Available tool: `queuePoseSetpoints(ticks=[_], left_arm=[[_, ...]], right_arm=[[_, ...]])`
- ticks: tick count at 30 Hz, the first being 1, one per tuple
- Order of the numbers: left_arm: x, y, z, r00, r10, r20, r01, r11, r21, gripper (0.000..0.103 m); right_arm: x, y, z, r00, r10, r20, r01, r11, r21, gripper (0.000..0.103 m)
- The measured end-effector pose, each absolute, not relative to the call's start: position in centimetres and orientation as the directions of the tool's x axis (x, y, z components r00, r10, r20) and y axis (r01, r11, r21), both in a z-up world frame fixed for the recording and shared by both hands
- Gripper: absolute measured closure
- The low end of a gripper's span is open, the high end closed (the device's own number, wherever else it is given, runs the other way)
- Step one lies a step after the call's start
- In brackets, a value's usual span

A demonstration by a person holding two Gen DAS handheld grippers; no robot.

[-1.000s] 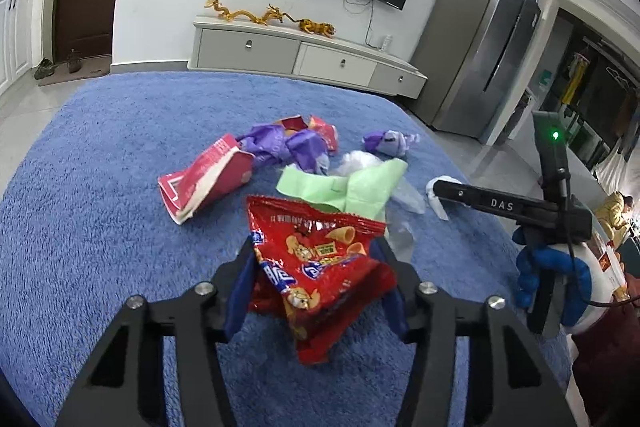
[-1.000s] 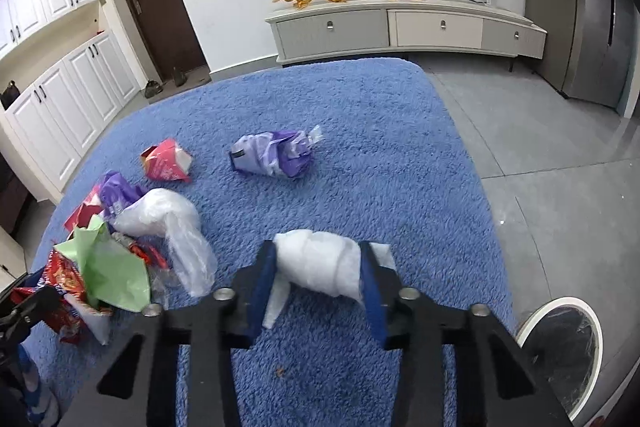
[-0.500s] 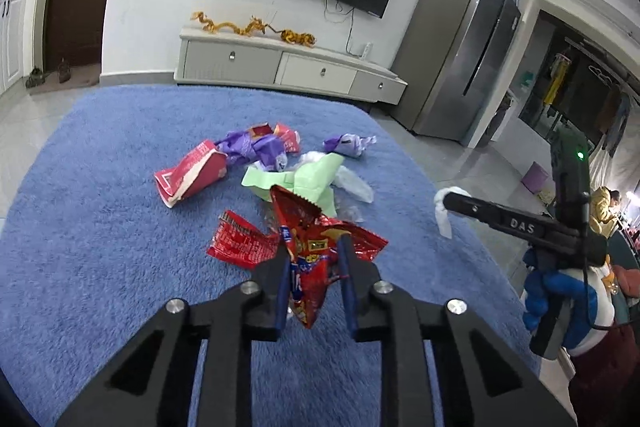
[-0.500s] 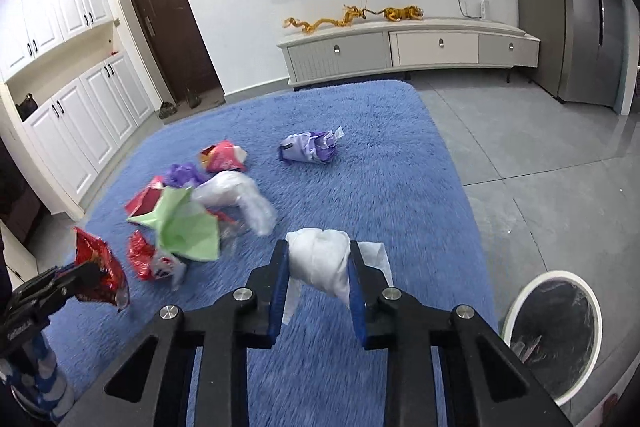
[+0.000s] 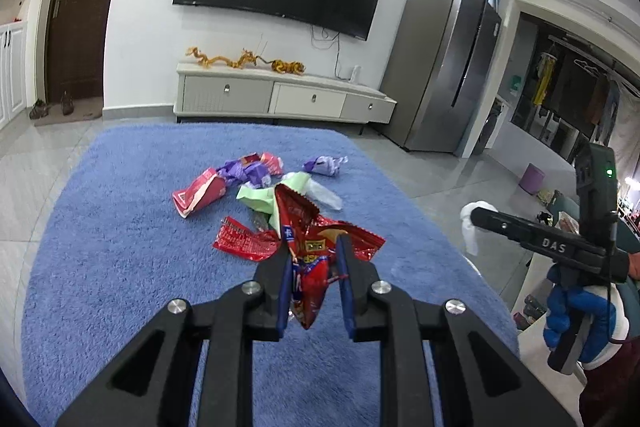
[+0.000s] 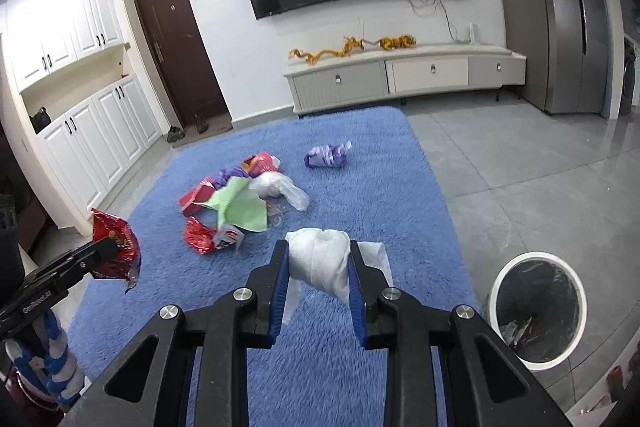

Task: Collect trash
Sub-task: 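Carry both items over the trash bin and open both tools to drop them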

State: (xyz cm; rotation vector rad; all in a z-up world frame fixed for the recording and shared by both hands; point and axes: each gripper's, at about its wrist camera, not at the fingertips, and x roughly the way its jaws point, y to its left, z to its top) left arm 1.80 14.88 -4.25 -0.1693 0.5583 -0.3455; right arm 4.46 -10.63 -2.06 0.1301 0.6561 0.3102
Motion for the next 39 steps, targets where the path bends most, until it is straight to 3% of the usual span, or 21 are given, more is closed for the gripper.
queuePoseSetpoints(ticks=[11,23,33,39], left_arm=[[-1.1,11.8,-0.8,0.813,-0.391,-0.431,0.342,0.921,-0.19,0.084],[3.2,5.3,0.2,0.761,-0.434,-0.482,0.419,0.896,-0.146,0.084],[10.5,-8.3,-1.8,0.62,-0.54,-0.569,0.574,0.807,-0.141,0.084],[15.6,-19.8,-6.0,0.489,-0.582,-0.649,0.653,0.738,-0.169,0.083]], right_arm=[[0.6,-13.3,0.7,0.809,0.32,-0.493,-0.228,0.944,0.237,0.078],[2.0,-21.1,-1.5,0.839,0.252,-0.483,-0.094,0.94,0.328,0.078],[4.7,-32.5,-7.8,0.812,0.075,-0.579,0.182,0.91,0.373,0.078],[7.1,-38.3,-11.9,0.756,0.003,-0.654,0.315,0.875,0.367,0.077]])
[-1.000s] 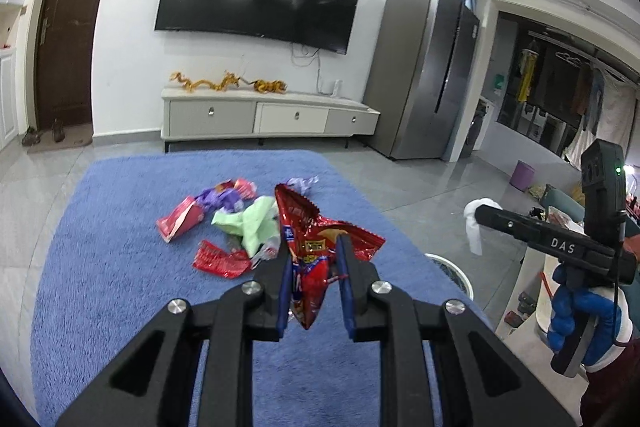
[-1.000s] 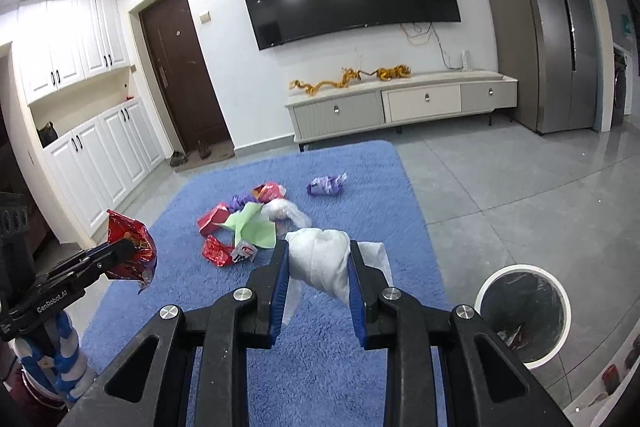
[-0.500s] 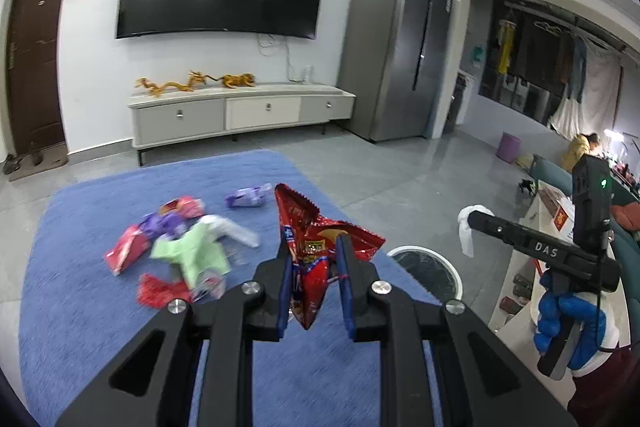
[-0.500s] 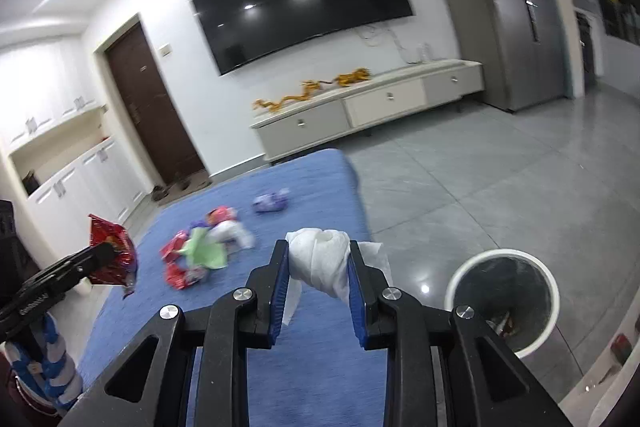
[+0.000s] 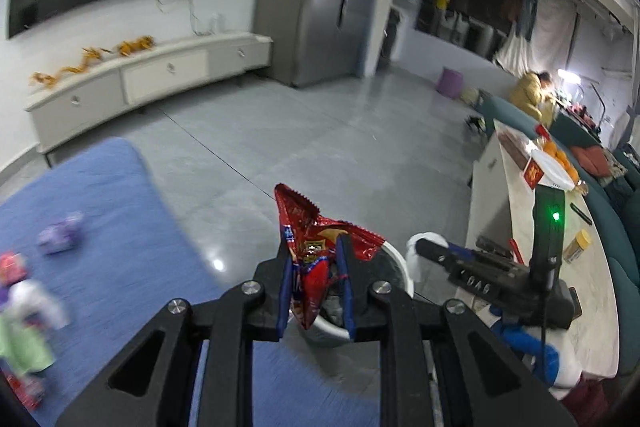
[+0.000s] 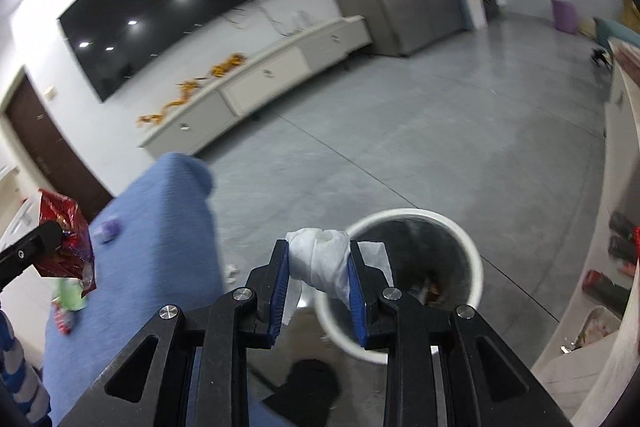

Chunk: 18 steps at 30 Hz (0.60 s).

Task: Collect trash
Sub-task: 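Carry both items over the trash bin and open both tools to drop them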

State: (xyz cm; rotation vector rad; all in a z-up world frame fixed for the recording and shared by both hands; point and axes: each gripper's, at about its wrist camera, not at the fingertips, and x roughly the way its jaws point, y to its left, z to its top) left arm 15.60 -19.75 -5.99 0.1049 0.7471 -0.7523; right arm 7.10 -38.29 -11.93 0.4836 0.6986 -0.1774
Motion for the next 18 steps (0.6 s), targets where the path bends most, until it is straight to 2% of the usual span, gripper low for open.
queuePoseSetpoints(ticks=[9,10,12,15,18], left_arm=[[21.8,-31.0,-13.7,0.327,-0.551,-0.768,0.67,0.708,-0.223,0.081],[22.6,-32.1,-14.5,0.31,-0.541,-0.782,0.669,0.708,-0.224,0.077],[23.4,-33.0,-15.5,0.296,-0.528,-0.796,0.664,0.713,-0.226,0.062],[24.3,-34.0,-16.9,0.258,-0.526,-0.81,0.658,0.71,-0.251,0.054],[25.0,-34.9,-18.2,0.242,-0.509,-0.826,0.652,0.716,-0.25,0.053]], right_arm=[[9.8,-42.9,-17.8,0.665,-0.032,-0.746,0.432,0.831,0.35,0.071],[9.9,-43.2,-18.3,0.657,-0.032,-0.753,0.44,0.828,0.349,0.07],[10.2,-43.6,-19.2,0.64,-0.039,-0.768,0.454,0.825,0.337,0.063],[10.1,-44.0,-19.9,0.627,-0.052,-0.777,0.468,0.822,0.324,0.054],[9.7,-44.7,-20.5,0.611,-0.063,-0.789,0.493,0.811,0.317,0.053]])
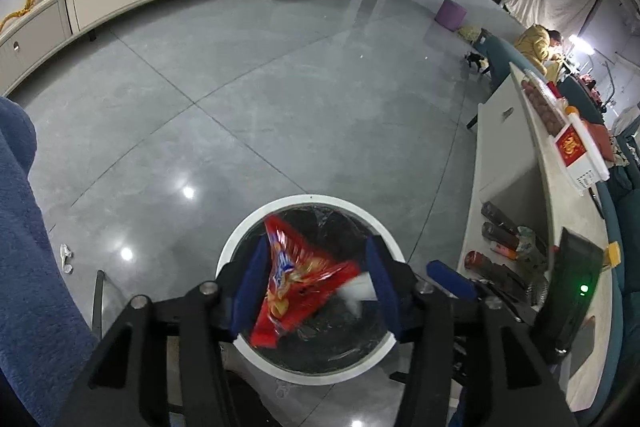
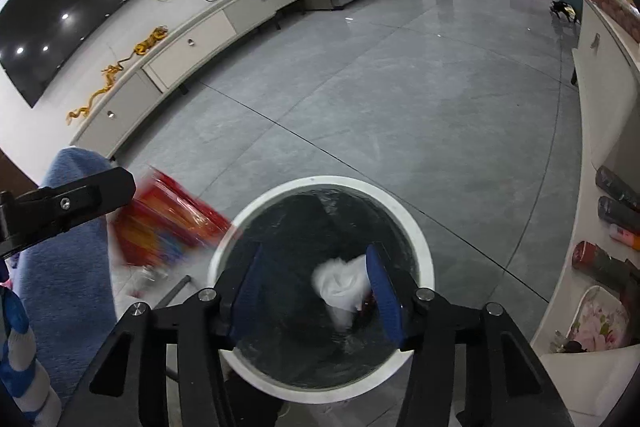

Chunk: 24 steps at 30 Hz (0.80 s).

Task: Collect trash
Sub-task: 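Carry both items over the trash bin and open both tools to drop them, then move both open tools back toward the remaining wrappers on the rug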

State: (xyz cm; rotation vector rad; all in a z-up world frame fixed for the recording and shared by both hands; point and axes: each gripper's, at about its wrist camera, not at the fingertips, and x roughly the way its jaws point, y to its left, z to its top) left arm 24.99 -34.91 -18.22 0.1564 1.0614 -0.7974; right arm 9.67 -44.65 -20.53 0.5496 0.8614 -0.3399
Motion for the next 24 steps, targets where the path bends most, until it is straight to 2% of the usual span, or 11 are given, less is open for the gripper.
queuePoseSetpoints(ticks=[7,10,17,24], left_arm=[[24.1,-34.7,-17.3,0.256,-0.537,-0.804,0.657,0.707,-0.263,0.053],[23.1,-33.9,-15.9,0.314,-0.548,-0.776,0.648,0.721,-0.247,0.053],[19.2,-29.2,-10.0,0.541,-0.558,-0.63,0.608,0.776,-0.166,0.053],[16.2,-22.4,-4.6,0.678,-0.529,-0.51,0.537,0.83,-0.147,0.053]], right_arm=[[9.1,-44.8,-19.7,0.609,-0.076,-0.79,0.507,0.803,0.313,0.053],[8.6,-44.1,-18.3,0.62,-0.098,-0.779,0.507,0.807,0.303,0.053],[6.8,-41.6,-13.3,0.667,-0.171,-0.725,0.506,0.819,0.272,0.053],[5.3,-37.8,-7.0,0.741,-0.205,-0.639,0.466,0.843,0.27,0.051]])
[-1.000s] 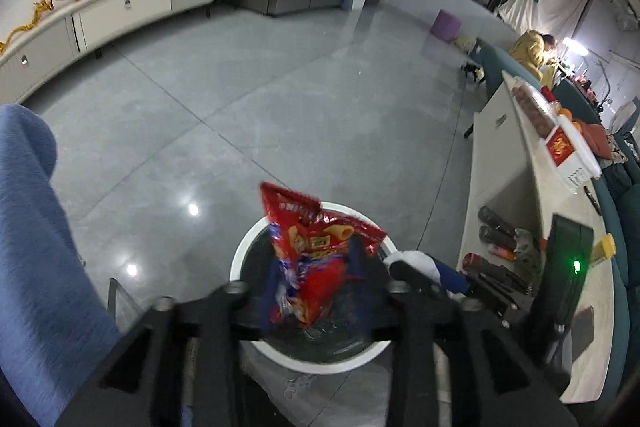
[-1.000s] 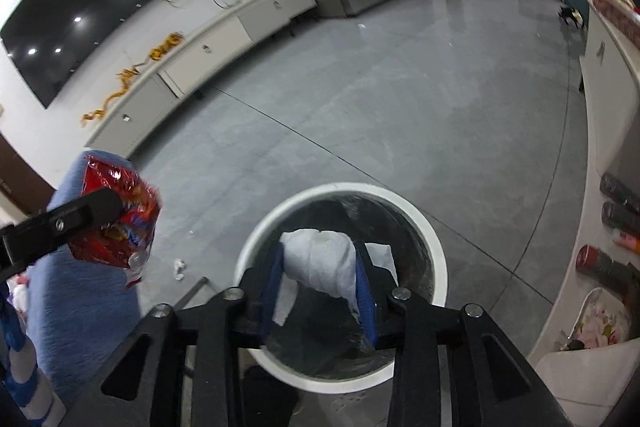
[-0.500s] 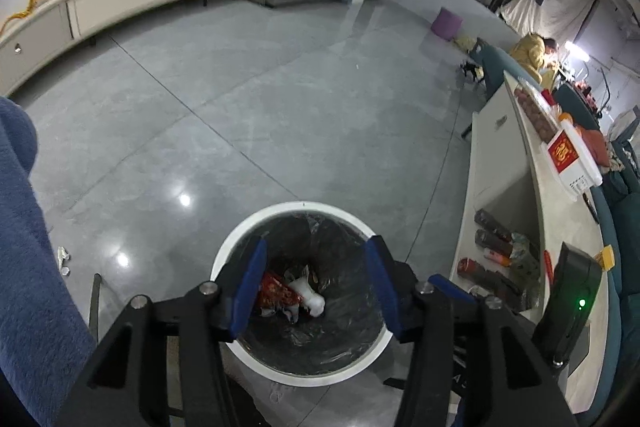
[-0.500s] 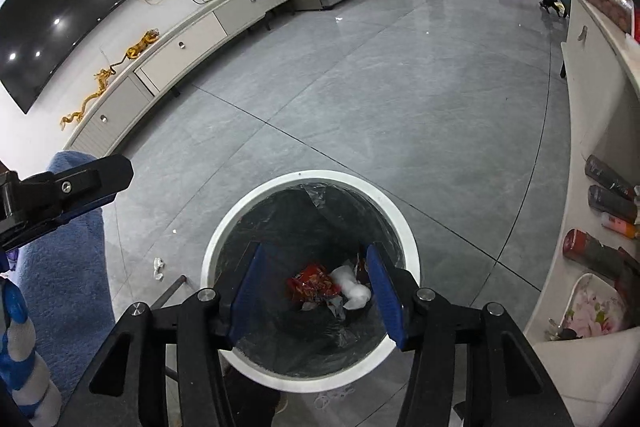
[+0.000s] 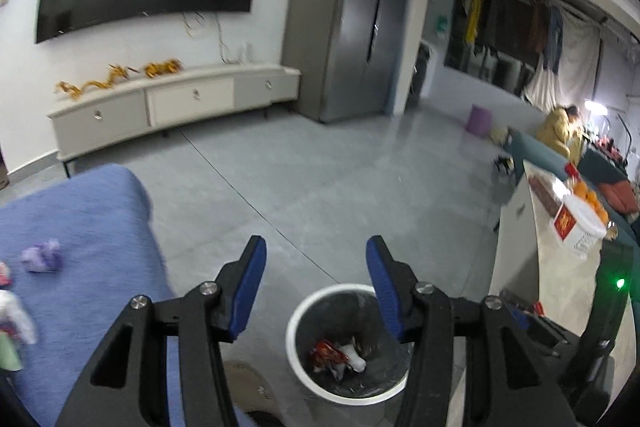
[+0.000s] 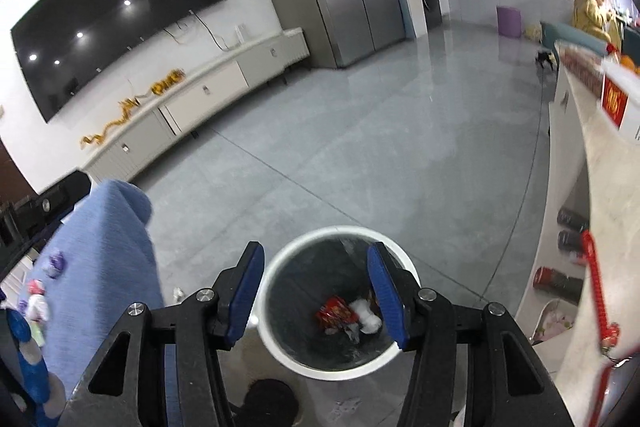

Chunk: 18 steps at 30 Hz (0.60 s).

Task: Collect trash
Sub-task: 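Move both open tools back toward the remaining wrappers on the rug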

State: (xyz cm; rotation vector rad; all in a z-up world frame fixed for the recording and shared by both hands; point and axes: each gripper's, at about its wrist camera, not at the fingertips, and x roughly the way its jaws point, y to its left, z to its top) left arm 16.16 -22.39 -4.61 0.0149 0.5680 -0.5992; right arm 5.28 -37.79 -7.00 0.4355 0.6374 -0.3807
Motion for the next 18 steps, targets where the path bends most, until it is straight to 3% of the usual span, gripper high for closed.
queuePoseSetpoints(ticks=[5,9,18], left_arm=[[14.0,-17.1,-1.0,0.743,-0.491,-0.455,0.483,0.864,-0.142,0.052],[12.1,-12.9,1.2,0.803,-0.438,-0.405,0.41,0.898,-0.158,0.037],[7.5,-4.9,4.5,0.886,-0.318,-0.338,0.273,0.946,-0.177,0.036]], right_arm=[[4.3,-34.5,-2.4,0.794,-0.209,-0.57,0.421,0.867,0.268,0.048],[3.3,-31.0,1.3,0.835,-0.203,-0.512,0.369,0.896,0.246,0.046],[-0.3,-25.0,5.1,0.886,-0.167,-0.432,0.298,0.92,0.256,0.044]])
